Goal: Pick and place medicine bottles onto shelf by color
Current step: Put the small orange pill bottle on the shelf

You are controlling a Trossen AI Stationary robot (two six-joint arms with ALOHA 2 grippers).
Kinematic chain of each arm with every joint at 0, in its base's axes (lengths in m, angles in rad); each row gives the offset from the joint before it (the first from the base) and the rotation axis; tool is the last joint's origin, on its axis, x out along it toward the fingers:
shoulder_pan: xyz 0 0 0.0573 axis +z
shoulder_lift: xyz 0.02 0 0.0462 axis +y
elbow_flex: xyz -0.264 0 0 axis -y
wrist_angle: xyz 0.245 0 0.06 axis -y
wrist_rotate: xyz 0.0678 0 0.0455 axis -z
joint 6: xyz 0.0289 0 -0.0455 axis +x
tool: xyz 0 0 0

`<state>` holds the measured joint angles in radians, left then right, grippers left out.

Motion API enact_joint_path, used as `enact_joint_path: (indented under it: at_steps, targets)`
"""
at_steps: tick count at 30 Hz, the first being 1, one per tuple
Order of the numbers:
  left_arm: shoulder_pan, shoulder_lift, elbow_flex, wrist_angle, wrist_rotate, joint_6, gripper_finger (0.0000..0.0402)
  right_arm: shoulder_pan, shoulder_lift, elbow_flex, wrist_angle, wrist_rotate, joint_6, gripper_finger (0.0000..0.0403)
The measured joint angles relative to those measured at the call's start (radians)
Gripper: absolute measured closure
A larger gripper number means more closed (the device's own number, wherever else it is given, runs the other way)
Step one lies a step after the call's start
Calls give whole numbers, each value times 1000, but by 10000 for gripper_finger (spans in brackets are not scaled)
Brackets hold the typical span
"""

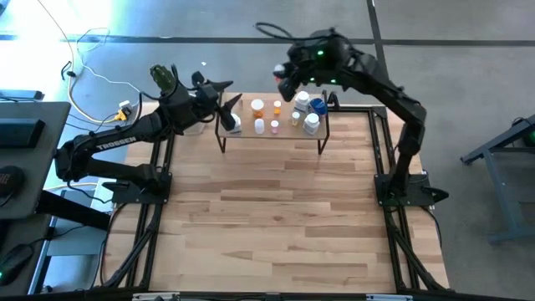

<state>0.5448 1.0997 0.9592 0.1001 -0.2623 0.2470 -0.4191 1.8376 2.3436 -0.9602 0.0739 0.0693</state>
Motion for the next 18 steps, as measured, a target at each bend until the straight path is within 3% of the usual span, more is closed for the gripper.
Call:
enact_joint_path:
  at_steps: [9,18]
  targets:
    - [5,0,0,1,0,0,186,-6,-77,0,-79,30,-86,308]
    - [5,0,0,1,-1,0,186,-7,7,-2,-152,22,-68,308]
